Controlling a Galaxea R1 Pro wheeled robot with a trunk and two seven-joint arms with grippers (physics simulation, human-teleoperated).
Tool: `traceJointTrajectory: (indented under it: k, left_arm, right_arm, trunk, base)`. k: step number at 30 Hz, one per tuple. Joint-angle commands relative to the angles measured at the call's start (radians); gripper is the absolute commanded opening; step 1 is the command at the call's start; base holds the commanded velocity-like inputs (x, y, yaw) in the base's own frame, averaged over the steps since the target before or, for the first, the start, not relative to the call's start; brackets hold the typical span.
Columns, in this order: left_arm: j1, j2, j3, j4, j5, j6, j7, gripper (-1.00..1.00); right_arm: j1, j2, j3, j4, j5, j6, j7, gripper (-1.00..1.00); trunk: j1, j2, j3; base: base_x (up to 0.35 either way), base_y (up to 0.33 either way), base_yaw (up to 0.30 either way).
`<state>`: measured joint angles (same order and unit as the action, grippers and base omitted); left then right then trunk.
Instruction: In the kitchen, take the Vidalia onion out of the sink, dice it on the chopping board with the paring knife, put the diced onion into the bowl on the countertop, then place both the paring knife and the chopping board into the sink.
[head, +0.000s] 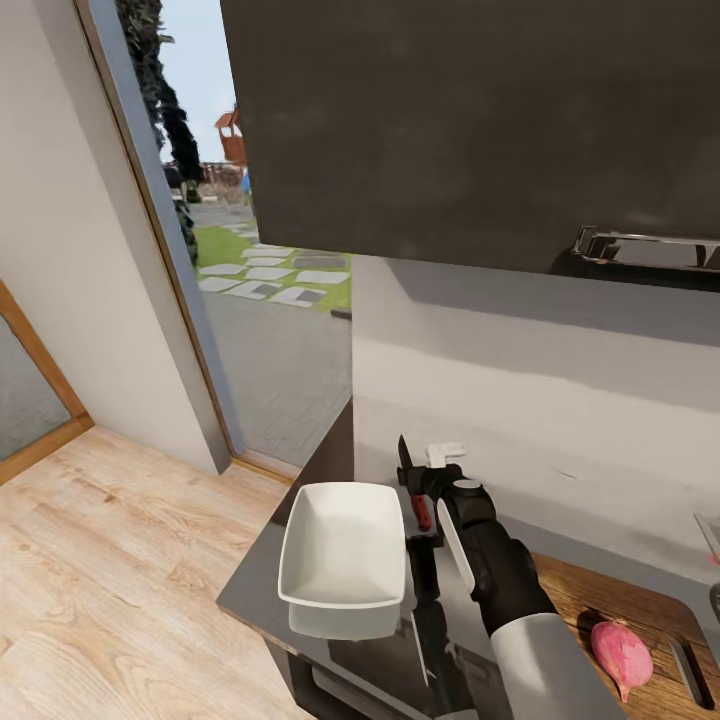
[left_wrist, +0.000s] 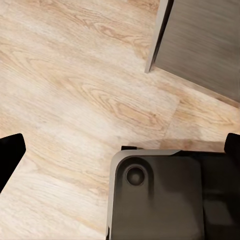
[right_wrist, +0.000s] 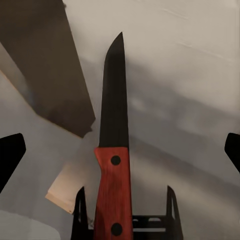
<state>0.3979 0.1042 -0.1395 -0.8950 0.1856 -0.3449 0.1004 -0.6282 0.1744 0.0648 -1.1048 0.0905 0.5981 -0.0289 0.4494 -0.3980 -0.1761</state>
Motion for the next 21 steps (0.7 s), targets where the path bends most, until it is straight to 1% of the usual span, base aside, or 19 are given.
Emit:
traceJointTrajectory:
  k: [1,12,21]
  left_arm:
    - [0.000,0.002,-0.006,0.000,0.006,-0.003,0.009,1.00]
    - [0.000,0.002,-0.006,0.005,0.006,-0.003,0.009,1.00]
    - [0.000,0.002,-0.006,0.007,0.006,-0.003,0.009,1.00]
  right_arm:
    - [-0.001,0.000,0.001,-0.001,0.009,0.006,0.000,1.00]
    - [-0.001,0.000,0.000,0.002,0.009,0.007,0.000,1.00]
    - [-0.001,0.000,-0.001,0.035,0.009,0.007,0.000,1.00]
  trunk:
    - [0.001,-0.002,-0.002]
    - [0.001,-0.002,-0.002]
    - [0.001,-0.002,-0.002]
  base:
    - [0.000,0.000,0.000]
    - [0.000,0.000,0.000]
    - [0.000,0.000,0.000]
